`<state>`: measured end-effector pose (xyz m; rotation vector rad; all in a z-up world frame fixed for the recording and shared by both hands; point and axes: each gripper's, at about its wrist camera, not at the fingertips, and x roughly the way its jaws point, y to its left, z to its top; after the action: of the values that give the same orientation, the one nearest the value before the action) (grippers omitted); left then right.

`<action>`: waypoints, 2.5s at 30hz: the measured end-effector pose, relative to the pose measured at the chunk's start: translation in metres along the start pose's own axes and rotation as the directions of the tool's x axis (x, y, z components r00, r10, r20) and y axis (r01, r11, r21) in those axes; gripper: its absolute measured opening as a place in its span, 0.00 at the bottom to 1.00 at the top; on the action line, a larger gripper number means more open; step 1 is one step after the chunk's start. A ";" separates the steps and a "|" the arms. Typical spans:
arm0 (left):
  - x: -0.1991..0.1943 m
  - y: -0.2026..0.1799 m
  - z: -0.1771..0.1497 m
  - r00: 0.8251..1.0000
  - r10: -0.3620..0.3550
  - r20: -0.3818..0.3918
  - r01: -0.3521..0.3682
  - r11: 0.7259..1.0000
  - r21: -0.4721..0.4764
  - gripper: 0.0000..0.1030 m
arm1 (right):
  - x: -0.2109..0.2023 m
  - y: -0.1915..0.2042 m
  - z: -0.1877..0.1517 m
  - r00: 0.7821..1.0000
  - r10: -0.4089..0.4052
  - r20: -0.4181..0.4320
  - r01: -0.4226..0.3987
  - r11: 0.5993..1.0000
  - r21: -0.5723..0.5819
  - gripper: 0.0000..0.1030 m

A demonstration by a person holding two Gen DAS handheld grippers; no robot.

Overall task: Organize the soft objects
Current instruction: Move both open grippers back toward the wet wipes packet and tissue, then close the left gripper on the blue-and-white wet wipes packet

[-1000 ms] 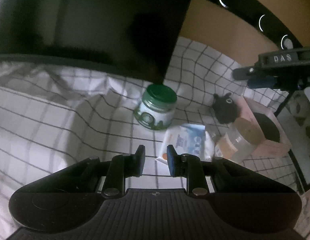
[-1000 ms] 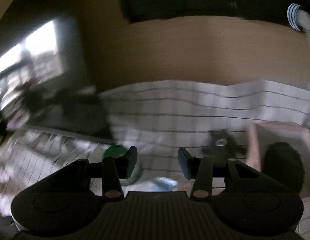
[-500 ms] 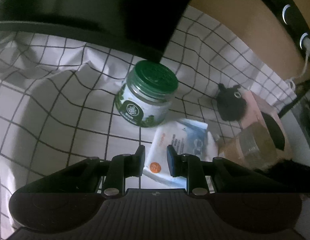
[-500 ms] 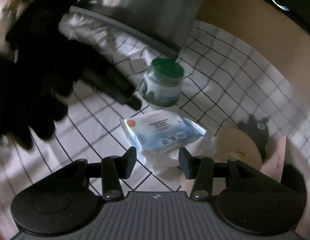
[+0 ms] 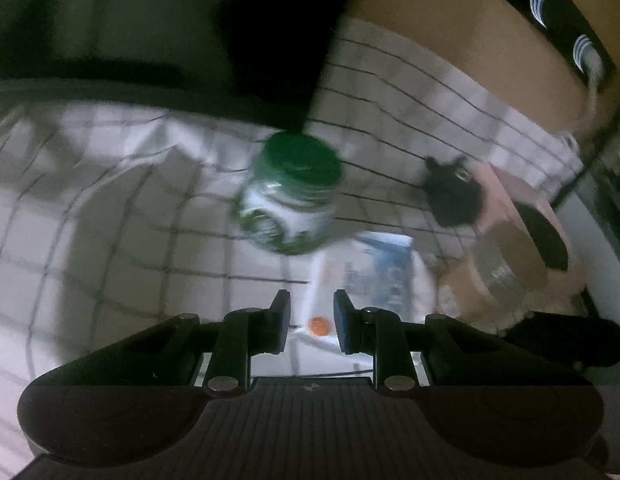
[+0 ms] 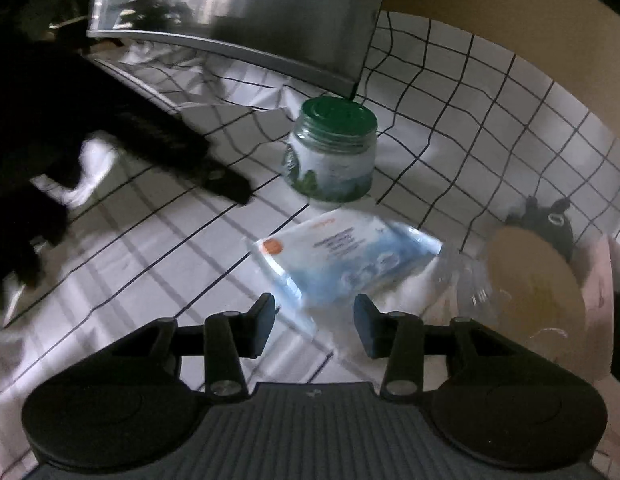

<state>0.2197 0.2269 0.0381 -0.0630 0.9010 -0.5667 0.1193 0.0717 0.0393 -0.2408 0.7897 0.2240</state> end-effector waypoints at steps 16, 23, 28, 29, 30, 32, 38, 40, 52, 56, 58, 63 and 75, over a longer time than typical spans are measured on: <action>0.072 -0.084 0.003 0.978 0.018 -0.208 0.048 0.949 0.310 0.45 | -0.028 -0.066 -0.084 0.988 -0.124 -0.095 0.147 0.945 0.293 0.44; 0.072 -0.082 -0.006 0.984 0.114 -0.134 -0.054 0.919 0.391 0.56 | -0.029 -0.069 -0.089 0.984 -0.155 -0.084 0.174 0.927 0.332 0.59; 0.078 -0.081 -0.005 0.982 0.115 -0.150 -0.047 0.918 0.394 0.57 | -0.028 -0.072 -0.092 0.984 -0.157 -0.079 0.175 0.916 0.360 0.64; 0.079 -0.081 -0.004 0.982 0.118 -0.149 -0.051 0.919 0.391 0.58 | -0.028 -0.073 -0.092 0.985 -0.156 -0.078 0.174 0.914 0.367 0.65; 0.080 -0.080 -0.003 0.982 0.120 -0.147 -0.055 0.921 0.386 0.58 | -0.028 -0.074 -0.093 0.985 -0.156 -0.077 0.174 0.912 0.372 0.66; 0.081 -0.079 -0.002 0.982 0.123 -0.144 -0.060 0.924 0.379 0.59 | -0.028 -0.073 -0.093 0.984 -0.161 -0.075 0.177 0.910 0.374 0.66; 0.083 -0.081 0.001 0.983 0.106 -0.147 -0.046 0.931 0.363 0.66 | -0.031 -0.067 -0.097 0.983 -0.174 -0.063 0.185 0.905 0.383 0.69; 0.083 -0.081 0.002 0.985 0.087 -0.152 -0.029 0.936 0.352 0.70 | -0.032 -0.068 -0.098 0.983 -0.175 -0.058 0.184 0.905 0.383 0.71; 0.091 -0.055 0.000 0.990 0.072 -0.118 -0.039 0.966 0.257 0.91 | -0.036 -0.064 -0.101 0.983 -0.176 -0.042 0.179 0.906 0.384 0.76; 0.096 -0.065 -0.001 0.987 0.106 -0.119 -0.065 0.950 0.306 0.93 | -0.036 -0.063 -0.102 0.984 -0.172 -0.041 0.174 0.908 0.381 0.80; 0.098 -0.065 -0.003 0.987 0.109 -0.116 -0.067 0.947 0.314 0.94 | -0.037 -0.062 -0.103 0.985 -0.171 -0.038 0.172 0.909 0.381 0.81; 0.096 -0.068 -0.007 0.984 0.126 -0.127 -0.083 0.949 0.305 0.93 | -0.037 -0.061 -0.103 0.986 -0.160 -0.038 0.162 0.912 0.376 0.87; 0.051 -0.055 -0.018 0.993 0.098 -0.061 -0.089 0.986 0.139 0.77 | -0.030 -0.060 -0.096 0.990 -0.109 -0.094 0.135 0.927 0.350 1.00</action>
<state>0.2064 0.1580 0.0061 0.1220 0.9238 -0.5436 0.0519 -0.0172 0.0032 0.0460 0.8700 -0.0489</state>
